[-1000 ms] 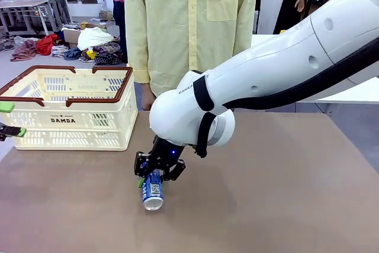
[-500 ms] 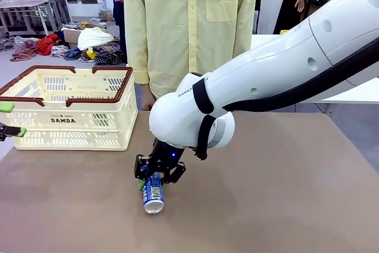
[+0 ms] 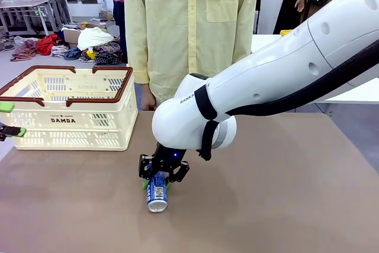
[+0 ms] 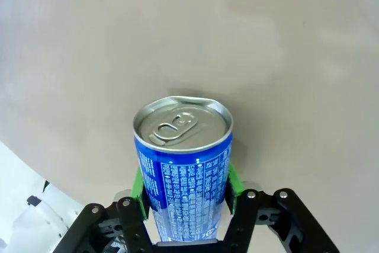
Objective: Place the drinks into the Shopping basket.
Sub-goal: Pick up one drink and place it into the Shopping basket.
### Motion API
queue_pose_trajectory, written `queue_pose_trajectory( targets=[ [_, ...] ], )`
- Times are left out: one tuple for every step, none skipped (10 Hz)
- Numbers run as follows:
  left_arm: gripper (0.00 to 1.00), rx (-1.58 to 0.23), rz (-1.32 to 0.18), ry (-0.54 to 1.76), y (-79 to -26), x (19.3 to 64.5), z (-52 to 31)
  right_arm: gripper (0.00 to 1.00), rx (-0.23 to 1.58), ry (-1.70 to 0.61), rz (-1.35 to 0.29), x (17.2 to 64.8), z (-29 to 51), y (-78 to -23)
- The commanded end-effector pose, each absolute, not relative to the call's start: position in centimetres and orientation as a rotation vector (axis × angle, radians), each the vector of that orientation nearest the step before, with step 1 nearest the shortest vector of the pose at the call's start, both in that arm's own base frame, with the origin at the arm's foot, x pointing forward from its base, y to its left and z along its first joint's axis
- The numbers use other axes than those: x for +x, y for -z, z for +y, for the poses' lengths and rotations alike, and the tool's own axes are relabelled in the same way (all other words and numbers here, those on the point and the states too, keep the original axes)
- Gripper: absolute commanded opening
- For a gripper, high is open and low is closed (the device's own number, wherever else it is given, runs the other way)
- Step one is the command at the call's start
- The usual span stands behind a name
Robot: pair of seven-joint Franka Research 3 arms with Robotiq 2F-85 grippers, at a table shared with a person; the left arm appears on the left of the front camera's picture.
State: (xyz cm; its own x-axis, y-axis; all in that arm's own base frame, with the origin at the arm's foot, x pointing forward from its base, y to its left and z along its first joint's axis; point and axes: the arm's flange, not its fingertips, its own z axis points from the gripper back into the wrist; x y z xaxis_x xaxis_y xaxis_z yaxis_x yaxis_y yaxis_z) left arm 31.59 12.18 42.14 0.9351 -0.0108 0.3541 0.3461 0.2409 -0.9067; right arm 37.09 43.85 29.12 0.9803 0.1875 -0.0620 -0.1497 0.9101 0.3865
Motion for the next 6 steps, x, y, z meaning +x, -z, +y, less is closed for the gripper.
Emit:
queue_pose_trajectory(
  targets=[
    [1.00, -1.316, -0.313, 0.265, -42.1, 31.4, 12.2, 1.00, 0.361, -0.148, 0.061, 36.9, 43.9, -29.2],
    [1.00, -1.316, -0.313, 0.265, -42.1, 31.4, 12.2, 1.00, 0.364, -0.138, 0.066, 36.9, 43.6, -29.1],
    [1.00, -1.316, -0.313, 0.265, -42.1, 31.4, 12.2, 1.00, 0.363, -0.126, 0.061, 36.9, 43.3, -29.1],
    [1.00, -1.316, -0.313, 0.265, -42.1, 31.4, 12.2, 1.00, 0.350, -0.110, 0.052, 36.9, 42.8, -29.4],
    [1.00, -1.316, -0.313, 0.265, -42.1, 31.4, 12.2, 1.00, 0.345, -0.104, 0.039, 36.9, 42.3, -30.0],
    [1.00, -1.316, -0.313, 0.265, -42.1, 31.4, 12.2, 1.00, 0.340, -0.102, 0.026, 36.8, 41.9, -30.7]
  ],
)
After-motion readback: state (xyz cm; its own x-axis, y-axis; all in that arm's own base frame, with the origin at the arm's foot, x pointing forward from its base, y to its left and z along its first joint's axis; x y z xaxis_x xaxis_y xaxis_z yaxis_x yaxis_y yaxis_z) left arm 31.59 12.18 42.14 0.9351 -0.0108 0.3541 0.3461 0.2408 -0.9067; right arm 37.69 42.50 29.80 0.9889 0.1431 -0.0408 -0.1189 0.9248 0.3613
